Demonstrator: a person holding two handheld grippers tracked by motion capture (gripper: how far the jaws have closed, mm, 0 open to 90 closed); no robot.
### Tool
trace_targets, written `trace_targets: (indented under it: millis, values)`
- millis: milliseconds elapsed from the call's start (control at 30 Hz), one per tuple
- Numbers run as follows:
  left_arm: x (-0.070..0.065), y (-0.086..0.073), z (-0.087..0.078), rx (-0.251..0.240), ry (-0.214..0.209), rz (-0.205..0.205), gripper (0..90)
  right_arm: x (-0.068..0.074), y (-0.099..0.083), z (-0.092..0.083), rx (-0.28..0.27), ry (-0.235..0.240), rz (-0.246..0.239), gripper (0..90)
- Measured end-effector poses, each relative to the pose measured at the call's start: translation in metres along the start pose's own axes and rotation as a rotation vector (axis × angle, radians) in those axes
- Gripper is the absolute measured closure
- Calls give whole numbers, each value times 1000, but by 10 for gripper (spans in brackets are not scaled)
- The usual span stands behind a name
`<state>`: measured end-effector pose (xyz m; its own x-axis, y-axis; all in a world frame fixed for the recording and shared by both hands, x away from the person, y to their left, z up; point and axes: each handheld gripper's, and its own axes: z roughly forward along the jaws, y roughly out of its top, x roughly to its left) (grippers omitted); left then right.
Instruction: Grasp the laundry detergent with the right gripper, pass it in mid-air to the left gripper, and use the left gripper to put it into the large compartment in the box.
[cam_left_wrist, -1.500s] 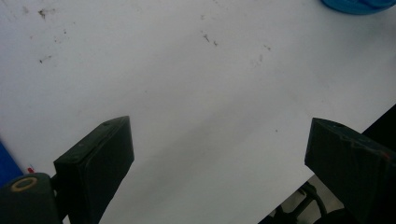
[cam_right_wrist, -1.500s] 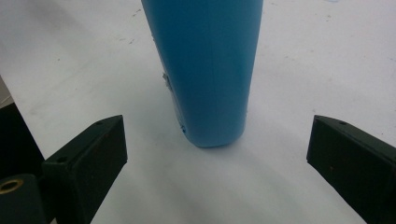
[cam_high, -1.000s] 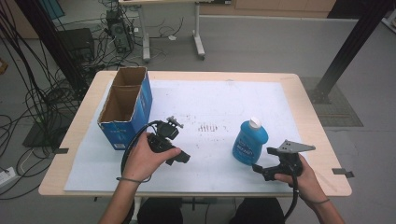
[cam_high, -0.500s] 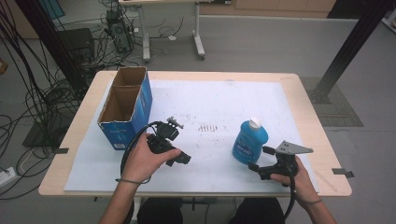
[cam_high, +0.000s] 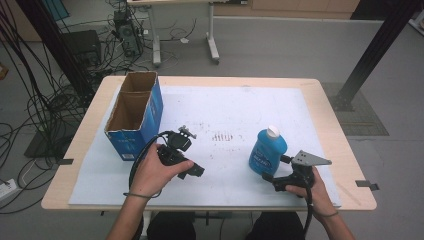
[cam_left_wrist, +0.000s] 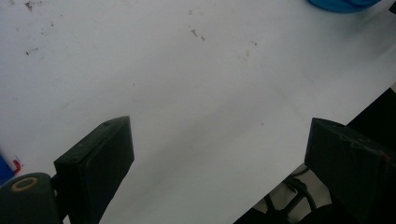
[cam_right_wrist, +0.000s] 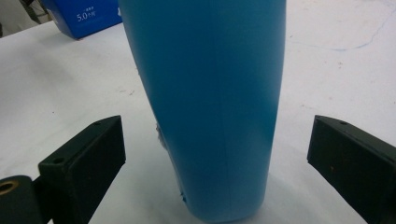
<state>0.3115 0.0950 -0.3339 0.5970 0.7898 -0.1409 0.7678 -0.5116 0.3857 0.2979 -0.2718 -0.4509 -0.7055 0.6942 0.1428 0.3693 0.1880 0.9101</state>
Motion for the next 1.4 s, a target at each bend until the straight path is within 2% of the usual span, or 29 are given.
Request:
trace_targets:
  millis: [833,1400]
  values:
    - [-1,-2,-2,0,5,-2,85,5,3,21,-71,24,-19,44]
    - [-1,-1,-1,7,7,-3,85,3,6,23,-93,29,-16,47]
